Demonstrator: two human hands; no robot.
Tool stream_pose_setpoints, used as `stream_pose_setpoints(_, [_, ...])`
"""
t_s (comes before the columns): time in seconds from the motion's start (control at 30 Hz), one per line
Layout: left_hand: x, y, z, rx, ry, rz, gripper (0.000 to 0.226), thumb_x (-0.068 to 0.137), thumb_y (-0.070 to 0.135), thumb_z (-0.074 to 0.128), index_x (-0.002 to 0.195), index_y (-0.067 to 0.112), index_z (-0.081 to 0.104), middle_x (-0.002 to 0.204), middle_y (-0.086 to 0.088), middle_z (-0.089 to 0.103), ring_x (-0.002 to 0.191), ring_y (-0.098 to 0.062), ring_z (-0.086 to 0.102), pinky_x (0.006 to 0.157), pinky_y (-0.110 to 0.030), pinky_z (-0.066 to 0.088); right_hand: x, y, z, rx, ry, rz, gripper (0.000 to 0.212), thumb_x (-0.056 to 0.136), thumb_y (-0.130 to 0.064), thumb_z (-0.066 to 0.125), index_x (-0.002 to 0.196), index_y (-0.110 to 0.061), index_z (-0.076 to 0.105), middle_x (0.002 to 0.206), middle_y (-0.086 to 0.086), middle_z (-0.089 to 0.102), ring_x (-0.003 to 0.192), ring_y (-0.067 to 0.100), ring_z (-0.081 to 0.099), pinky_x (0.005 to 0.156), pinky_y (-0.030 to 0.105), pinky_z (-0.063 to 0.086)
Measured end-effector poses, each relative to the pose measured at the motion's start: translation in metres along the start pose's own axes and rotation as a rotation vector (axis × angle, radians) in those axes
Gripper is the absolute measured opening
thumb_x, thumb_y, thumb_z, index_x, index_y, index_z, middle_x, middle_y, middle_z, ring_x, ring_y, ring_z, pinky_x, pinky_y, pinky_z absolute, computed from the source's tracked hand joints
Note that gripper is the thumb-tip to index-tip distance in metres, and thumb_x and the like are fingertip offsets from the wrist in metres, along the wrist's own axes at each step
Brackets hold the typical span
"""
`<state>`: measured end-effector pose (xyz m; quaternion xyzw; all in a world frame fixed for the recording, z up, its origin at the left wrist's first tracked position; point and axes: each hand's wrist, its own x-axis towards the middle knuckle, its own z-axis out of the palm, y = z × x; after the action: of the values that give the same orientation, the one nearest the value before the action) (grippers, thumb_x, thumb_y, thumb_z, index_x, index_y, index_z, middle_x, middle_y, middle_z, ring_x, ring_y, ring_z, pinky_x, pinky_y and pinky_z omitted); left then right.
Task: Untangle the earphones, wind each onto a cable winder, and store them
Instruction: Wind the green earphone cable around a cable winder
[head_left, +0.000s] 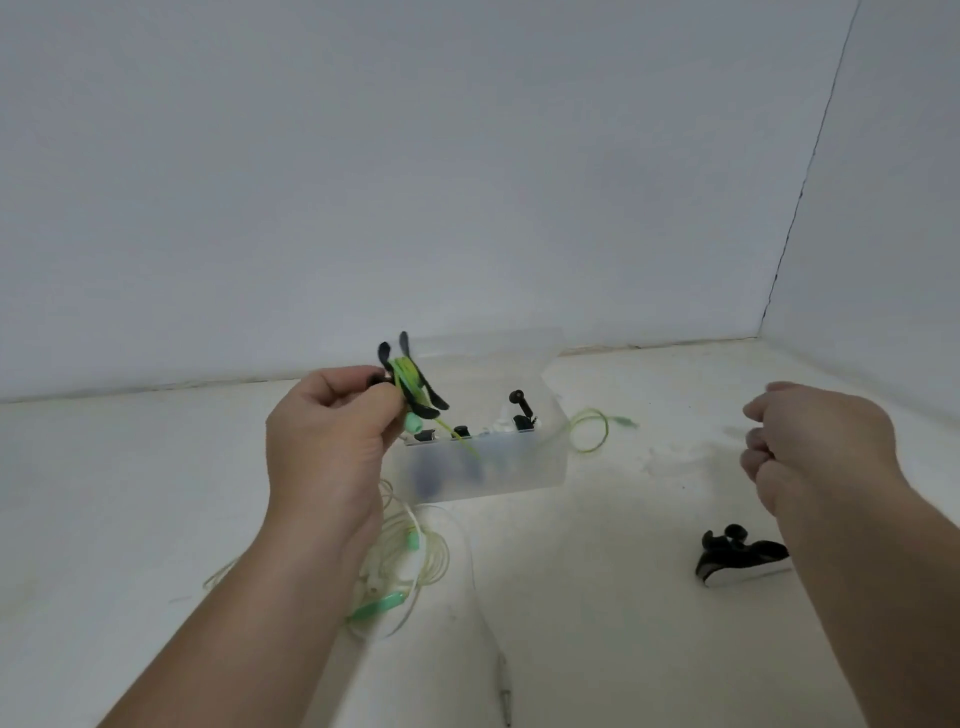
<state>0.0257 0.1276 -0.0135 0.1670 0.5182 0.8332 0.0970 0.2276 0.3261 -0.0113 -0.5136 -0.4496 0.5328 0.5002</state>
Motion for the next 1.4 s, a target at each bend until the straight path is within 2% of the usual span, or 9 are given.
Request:
stream_pose_setpoints(0.13, [-0.012, -0.001, 0.009, 0.013, -0.18, 0.003, 0.027, 0.057, -0.001, 0.062, 0.082, 0.006, 0.068, 0.08, -0.017, 0.063, 0.078, -0.029, 0.058, 0.081, -0.042, 0.053, -0.038, -0.011, 0.017, 0.034, -0.359, -0.195, 0.017, 0.086, 0.003, 0.062, 0.084, -0.013, 0.069, 0.07, 0.006, 0.06, 0.051, 0.015, 0.051, 0.048, 0.023, 0.042])
stream_pose_setpoints(0.23, [-0.021, -0.002, 0.013, -0.002, -0.304, -0.003, 0.022, 0.057, -0.003, 0.064, 0.075, 0.01, 0.069, 0.073, -0.015, 0.062, 0.072, -0.027, 0.056, 0.066, -0.031, 0.051, -0.072, -0.004, 0.028, -0.096, -0.897, -0.362, 0.03, 0.073, -0.004, 0.071, 0.099, -0.018, 0.071, 0.088, 0.003, 0.076, 0.083, 0.013, 0.07, 0.074, 0.023, 0.055])
stream_pose_setpoints(0.33, [-0.026, -0.001, 0.016, -0.002, -0.363, -0.004, 0.022, 0.057, -0.003, 0.064, 0.072, 0.012, 0.07, 0.067, -0.01, 0.063, 0.063, -0.023, 0.058, 0.061, -0.028, 0.05, -0.092, 0.007, 0.035, -0.259, -1.137, -0.433, 0.029, 0.081, -0.007, 0.071, 0.095, -0.032, 0.074, 0.1, -0.01, 0.077, 0.093, 0.0, 0.07, 0.085, 0.014, 0.052])
stream_pose_setpoints(0.43, [-0.024, -0.002, 0.015, 0.012, -0.332, 0.009, 0.021, 0.058, -0.002, 0.066, 0.074, 0.011, 0.069, 0.066, -0.007, 0.064, 0.063, -0.021, 0.06, 0.071, -0.033, 0.05, -0.099, 0.009, 0.038, -0.426, -1.014, -0.529, 0.02, 0.095, -0.018, 0.063, 0.082, -0.015, 0.077, 0.066, -0.007, 0.071, 0.052, 0.001, 0.053, 0.057, 0.015, 0.041])
stream_pose_setpoints(0.6, [-0.026, -0.004, 0.013, 0.189, -0.291, 0.111, 0.023, 0.058, 0.003, 0.07, 0.08, 0.011, 0.069, 0.063, 0.004, 0.066, 0.06, -0.01, 0.062, 0.065, -0.024, 0.052, -0.101, 0.009, 0.038, -0.495, -1.046, -0.526, 0.031, 0.095, -0.025, 0.06, 0.086, 0.003, 0.071, 0.053, 0.003, 0.054, 0.052, 0.016, 0.048, 0.066, 0.046, 0.051])
stream_pose_setpoints(0.73, [-0.031, -0.002, 0.015, 0.301, -0.285, 0.2, 0.023, 0.062, -0.001, 0.076, 0.079, 0.014, 0.068, 0.058, 0.01, 0.064, 0.055, -0.002, 0.06, 0.058, -0.014, 0.049, -0.099, 0.006, 0.034, -0.515, -1.016, -0.451, 0.02, 0.09, -0.018, 0.064, 0.078, -0.005, 0.074, 0.052, -0.002, 0.059, 0.05, 0.011, 0.055, 0.06, 0.03, 0.05])
stream_pose_setpoints(1.0, [-0.032, -0.001, 0.015, 0.348, -0.293, 0.272, 0.025, 0.071, -0.013, 0.072, 0.077, 0.011, 0.067, 0.063, 0.007, 0.069, 0.059, -0.001, 0.064, 0.057, -0.011, 0.047, -0.098, -0.001, 0.031, -0.472, -0.969, -0.415, 0.028, 0.091, -0.019, 0.063, 0.066, -0.012, 0.074, 0.045, -0.002, 0.048, 0.046, 0.013, 0.043, 0.063, 0.035, 0.05])
stream_pose_setpoints(1.27, [-0.036, -0.007, 0.013, 0.553, -0.374, 0.431, 0.028, 0.07, -0.005, 0.075, 0.077, 0.021, 0.066, 0.078, 0.011, 0.072, 0.078, -0.003, 0.072, 0.072, -0.013, 0.054, -0.1, -0.004, 0.027, -0.464, -1.099, -0.559, 0.02, 0.09, -0.018, 0.066, 0.073, -0.013, 0.075, 0.049, -0.002, 0.056, 0.05, 0.014, 0.052, 0.052, 0.025, 0.044])
stream_pose_setpoints(1.4, [-0.038, -0.009, 0.012, 0.678, -0.44, 0.535, 0.028, 0.071, 0.0, 0.078, 0.077, 0.025, 0.067, 0.08, 0.012, 0.07, 0.086, -0.007, 0.07, 0.082, -0.017, 0.054, -0.093, -0.005, 0.024, -0.504, -0.862, -0.834, 0.027, 0.086, -0.013, 0.072, 0.06, -0.012, 0.064, 0.044, -0.008, 0.039, 0.044, 0.006, 0.035, 0.047, 0.02, 0.031])
